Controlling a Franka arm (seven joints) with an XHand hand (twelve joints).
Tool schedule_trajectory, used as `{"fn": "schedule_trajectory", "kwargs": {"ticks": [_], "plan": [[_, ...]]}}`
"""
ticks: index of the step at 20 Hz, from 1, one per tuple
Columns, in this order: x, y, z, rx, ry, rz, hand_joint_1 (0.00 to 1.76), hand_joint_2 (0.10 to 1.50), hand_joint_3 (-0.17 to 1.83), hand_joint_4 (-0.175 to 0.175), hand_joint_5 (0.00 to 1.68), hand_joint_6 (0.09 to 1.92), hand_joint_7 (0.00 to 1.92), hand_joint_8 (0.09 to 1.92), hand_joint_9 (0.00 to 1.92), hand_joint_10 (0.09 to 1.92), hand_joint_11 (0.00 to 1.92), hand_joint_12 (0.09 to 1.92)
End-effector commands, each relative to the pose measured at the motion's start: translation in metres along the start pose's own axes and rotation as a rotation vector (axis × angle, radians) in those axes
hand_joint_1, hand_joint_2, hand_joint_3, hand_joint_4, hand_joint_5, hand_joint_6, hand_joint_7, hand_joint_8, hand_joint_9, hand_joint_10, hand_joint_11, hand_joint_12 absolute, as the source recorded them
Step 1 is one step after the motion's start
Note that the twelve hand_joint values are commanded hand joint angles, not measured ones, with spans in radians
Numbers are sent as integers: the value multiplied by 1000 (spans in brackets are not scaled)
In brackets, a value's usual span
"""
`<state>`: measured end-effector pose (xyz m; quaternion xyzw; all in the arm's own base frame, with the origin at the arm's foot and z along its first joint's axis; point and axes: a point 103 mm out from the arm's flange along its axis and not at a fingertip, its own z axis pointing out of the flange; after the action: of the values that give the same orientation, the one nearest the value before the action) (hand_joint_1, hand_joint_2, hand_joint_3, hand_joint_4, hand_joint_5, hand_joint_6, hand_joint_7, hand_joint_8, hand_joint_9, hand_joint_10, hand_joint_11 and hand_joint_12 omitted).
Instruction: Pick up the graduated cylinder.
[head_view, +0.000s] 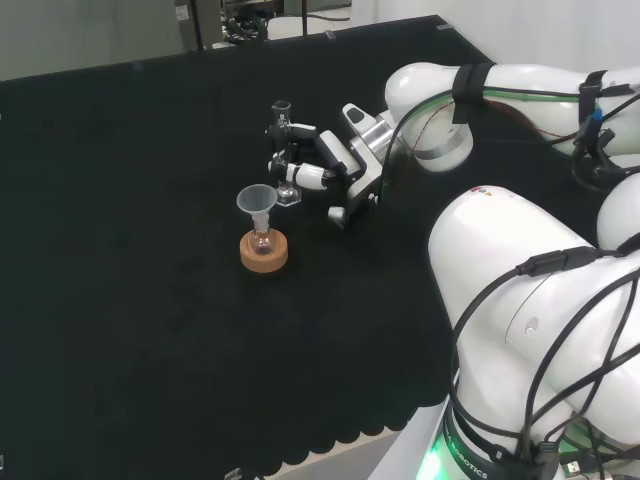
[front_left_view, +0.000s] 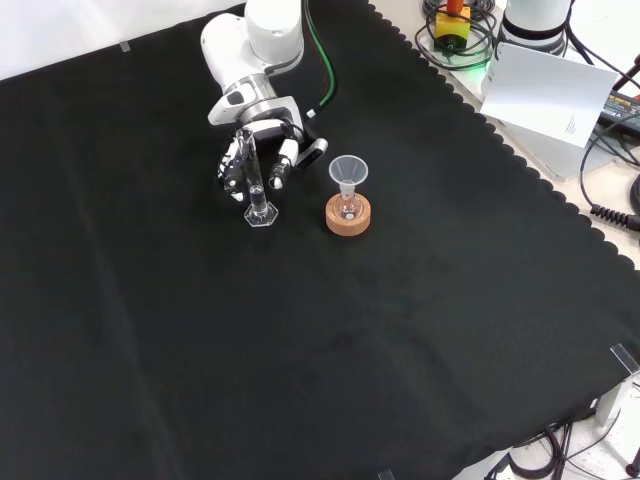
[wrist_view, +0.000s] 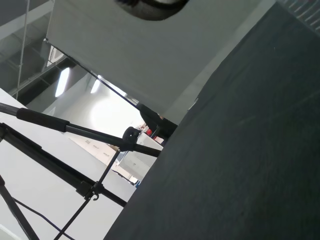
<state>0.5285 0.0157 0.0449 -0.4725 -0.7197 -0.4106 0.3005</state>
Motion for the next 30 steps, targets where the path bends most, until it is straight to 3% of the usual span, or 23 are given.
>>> {"fn": "schedule_trajectory", "kwargs": {"ticks": [1,4,6,9,13,18,30], "plan": [[5,2,-7,-38,-31,12,1031,1081,-175,4,788,399,791,512,1075,267,800,1067],[6,2,-10,-57,-60,22,1050,1216,-175,-1,896,451,915,517,1190,222,954,982],[8,2,-13,-58,-84,26,1059,1204,-73,-29,871,927,969,519,1246,190,1033,944],[12,4,-19,-49,-118,24,1065,1203,-11,-69,826,1199,999,528,1280,168,1092,927],[21,8,-28,-18,-191,6,1073,1205,-1,-93,815,1240,1006,538,1301,145,1133,899],[34,13,-43,67,-289,7,1080,1204,0,-106,816,1240,1012,544,1311,137,1155,889],[79,-6,-90,233,-485,98,1095,1193,-3,-122,839,1207,1047,547,1351,117,1211,850]]}}
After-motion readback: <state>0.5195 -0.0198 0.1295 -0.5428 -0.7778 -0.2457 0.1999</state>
